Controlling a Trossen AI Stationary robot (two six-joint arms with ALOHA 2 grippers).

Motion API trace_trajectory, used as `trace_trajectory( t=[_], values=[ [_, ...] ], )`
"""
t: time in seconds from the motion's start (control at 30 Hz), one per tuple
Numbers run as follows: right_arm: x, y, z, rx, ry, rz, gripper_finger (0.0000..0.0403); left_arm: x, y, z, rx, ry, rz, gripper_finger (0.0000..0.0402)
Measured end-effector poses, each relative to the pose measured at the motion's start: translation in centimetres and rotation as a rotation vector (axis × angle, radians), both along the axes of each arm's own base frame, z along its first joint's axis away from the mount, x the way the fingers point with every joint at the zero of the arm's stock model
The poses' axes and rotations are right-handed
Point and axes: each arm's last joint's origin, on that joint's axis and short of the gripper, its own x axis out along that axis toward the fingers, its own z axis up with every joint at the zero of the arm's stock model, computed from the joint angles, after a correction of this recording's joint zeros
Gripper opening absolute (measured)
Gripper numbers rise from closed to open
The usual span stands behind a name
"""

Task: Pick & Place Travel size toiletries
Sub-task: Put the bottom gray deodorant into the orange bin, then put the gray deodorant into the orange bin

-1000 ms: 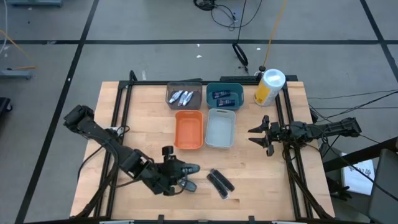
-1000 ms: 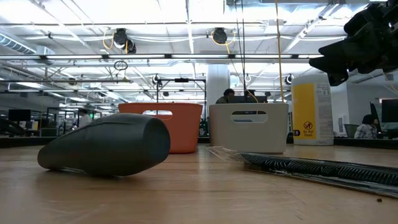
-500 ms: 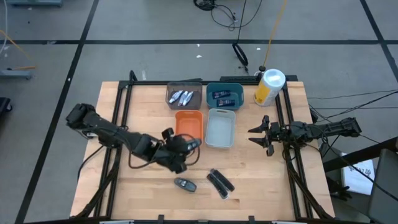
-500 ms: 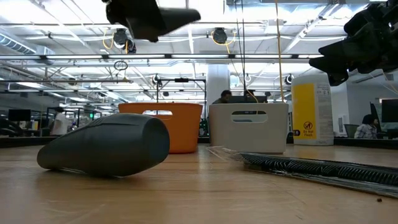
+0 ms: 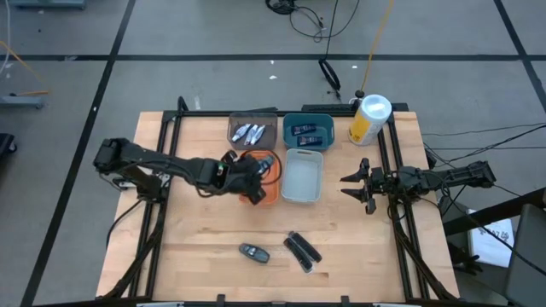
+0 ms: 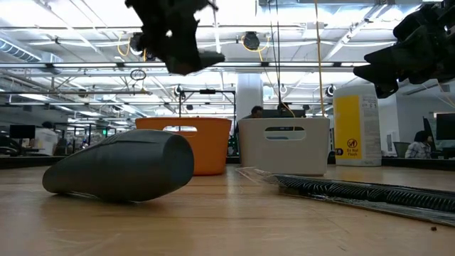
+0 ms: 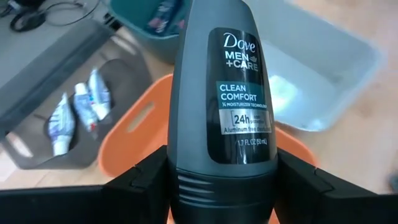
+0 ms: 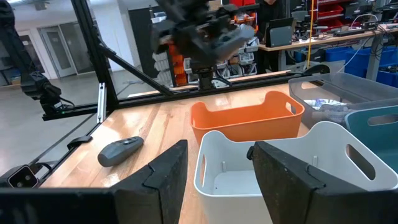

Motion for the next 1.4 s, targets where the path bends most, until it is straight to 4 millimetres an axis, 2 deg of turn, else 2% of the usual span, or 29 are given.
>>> trace_trajectory(
  t=[0.27,0.57,0.83,1.17,1.4],
  values=[
    [0.0,0.0,0.0,-0.002,0.000,0.000,0.0171,-0.3,3.9,-4.5,-0.075,-0.024,0.116,0.0195],
    [0.0,0.0,0.0,-0.004,0.000,0.000,0.0171,-1.1,4.7,-7.8,-0.176,-0.081,0.117,0.0217],
    [0.0,0.0,0.0,-0.003,0.000,0.000,0.0171,-1.3,4.6,-8.4,-0.199,-0.080,0.109,0.0200],
    [0.0,0.0,0.0,-0.001,0.000,0.000,0.0171,-1.3,4.6,-8.4,-0.200,-0.078,0.105,0.0279],
    [0.0,0.0,0.0,-0.001,0.000,0.000,0.0171,-1.0,4.4,-8.1,-0.122,-0.022,-0.058,0.0297]
  ],
)
